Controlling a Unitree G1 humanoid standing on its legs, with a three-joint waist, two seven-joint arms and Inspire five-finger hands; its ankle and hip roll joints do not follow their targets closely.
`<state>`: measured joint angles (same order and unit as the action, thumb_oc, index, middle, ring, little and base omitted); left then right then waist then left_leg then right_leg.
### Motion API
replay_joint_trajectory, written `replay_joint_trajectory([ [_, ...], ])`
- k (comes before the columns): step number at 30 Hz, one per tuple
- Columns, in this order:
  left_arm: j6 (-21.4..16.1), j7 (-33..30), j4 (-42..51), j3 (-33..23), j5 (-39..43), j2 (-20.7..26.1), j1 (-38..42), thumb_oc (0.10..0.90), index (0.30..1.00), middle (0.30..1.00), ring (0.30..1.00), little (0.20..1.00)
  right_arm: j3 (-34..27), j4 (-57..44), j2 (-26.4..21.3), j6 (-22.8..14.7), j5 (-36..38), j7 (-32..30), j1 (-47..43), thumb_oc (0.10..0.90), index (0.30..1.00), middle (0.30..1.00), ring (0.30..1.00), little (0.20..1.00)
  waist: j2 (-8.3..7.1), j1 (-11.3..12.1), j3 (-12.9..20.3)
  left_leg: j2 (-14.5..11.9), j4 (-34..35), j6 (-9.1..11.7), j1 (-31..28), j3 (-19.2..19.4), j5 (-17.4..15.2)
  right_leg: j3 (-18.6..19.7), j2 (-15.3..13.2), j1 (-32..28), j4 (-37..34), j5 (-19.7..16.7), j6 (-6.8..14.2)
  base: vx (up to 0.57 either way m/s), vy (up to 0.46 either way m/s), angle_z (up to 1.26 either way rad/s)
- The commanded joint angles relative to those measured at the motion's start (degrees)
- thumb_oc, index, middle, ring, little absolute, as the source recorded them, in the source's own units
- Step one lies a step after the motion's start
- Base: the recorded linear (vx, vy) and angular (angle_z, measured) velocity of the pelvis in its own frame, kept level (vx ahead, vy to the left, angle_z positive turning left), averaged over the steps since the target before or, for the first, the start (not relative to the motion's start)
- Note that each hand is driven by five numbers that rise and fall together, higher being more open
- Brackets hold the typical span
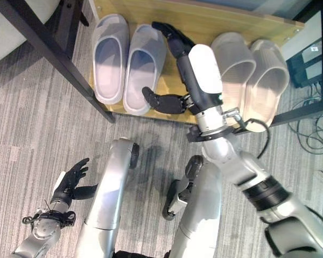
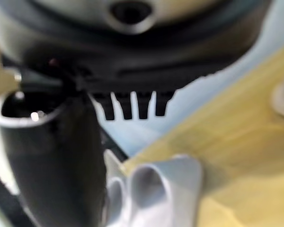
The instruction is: Arrange the slippers neatly on the shoe rack.
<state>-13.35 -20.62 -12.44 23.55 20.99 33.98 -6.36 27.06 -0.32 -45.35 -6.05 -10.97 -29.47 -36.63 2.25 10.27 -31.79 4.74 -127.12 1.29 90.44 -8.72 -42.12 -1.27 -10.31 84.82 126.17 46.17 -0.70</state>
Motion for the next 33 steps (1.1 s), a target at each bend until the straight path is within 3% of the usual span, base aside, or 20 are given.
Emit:
replay_joint_trajectory([
  [1,-2.2,-2.2,3.6,3.2,-2.9,-1.5,-1.1,0.800,0.900,0.900,0.900,0.900,-3.9,-3.6,0.9,-0.1,-5.2,-5.0,-5.0,0.800,0.900,0.900,0.900,0.900,1.64,2.7,2.0,4.2,5.7,-0.3,-0.5,-0.5,-4.4,0.3,-0.8,1.9,-0.1,-3.9,-6.4,0.00,0.000,0.00],
  [11,-2.0,-3.2,3.1,4.0,-3.8,-1.4,0.1,0.800,0.900,0.900,0.900,0.900,-2.9,4.0,6.4,3.7,-8.7,-6.8,-7.5,0.800,0.900,0.900,0.900,0.900,2.48,3.0,2.0,5.4,6.6,0.1,-0.5,-1.2,-3.6,-0.4,-1.1,1.0,-0.8,-4.0,-7.1,0.00,-0.015,0.02],
  [17,-2.2,-3.5,2.8,5.3,-3.8,-0.7,0.7,0.800,0.900,0.900,0.900,0.900,-1.9,10.1,9.4,4.5,-6.4,-7.3,-10.7,0.800,0.900,0.900,0.900,0.900,3.84,4.3,2.0,5.9,6.5,0.1,-0.5,-1.8,-3.5,-1.2,-1.2,0.5,-0.9,-4.3,-7.1,0.00,-0.001,0.01],
  [27,-2.9,-2.7,2.7,6.6,-2.6,0.5,1.3,0.800,0.900,0.900,0.900,0.900,0.6,17.8,9.1,5.2,-4.2,-7.6,-18.2,0.800,0.900,0.900,0.900,0.900,5.67,6.0,2.0,6.5,6.4,0.5,-0.5,-2.8,-3.4,-2.2,-1.6,-0.3,-1.1,-4.5,-7.1,0.00,-0.002,0.04],
  [33,-2.7,-2.3,2.8,6.2,-2.1,0.4,1.3,0.800,0.900,0.900,0.900,0.900,-0.5,15.5,8.4,4.2,-3.4,-8.2,-18.0,0.800,0.900,0.900,0.900,0.900,5.99,6.0,2.0,7.0,6.4,0.7,-0.5,-3.1,-3.2,-2.3,-1.5,-0.6,-1.2,-4.6,-7.2,0.00,-0.005,0.04],
])
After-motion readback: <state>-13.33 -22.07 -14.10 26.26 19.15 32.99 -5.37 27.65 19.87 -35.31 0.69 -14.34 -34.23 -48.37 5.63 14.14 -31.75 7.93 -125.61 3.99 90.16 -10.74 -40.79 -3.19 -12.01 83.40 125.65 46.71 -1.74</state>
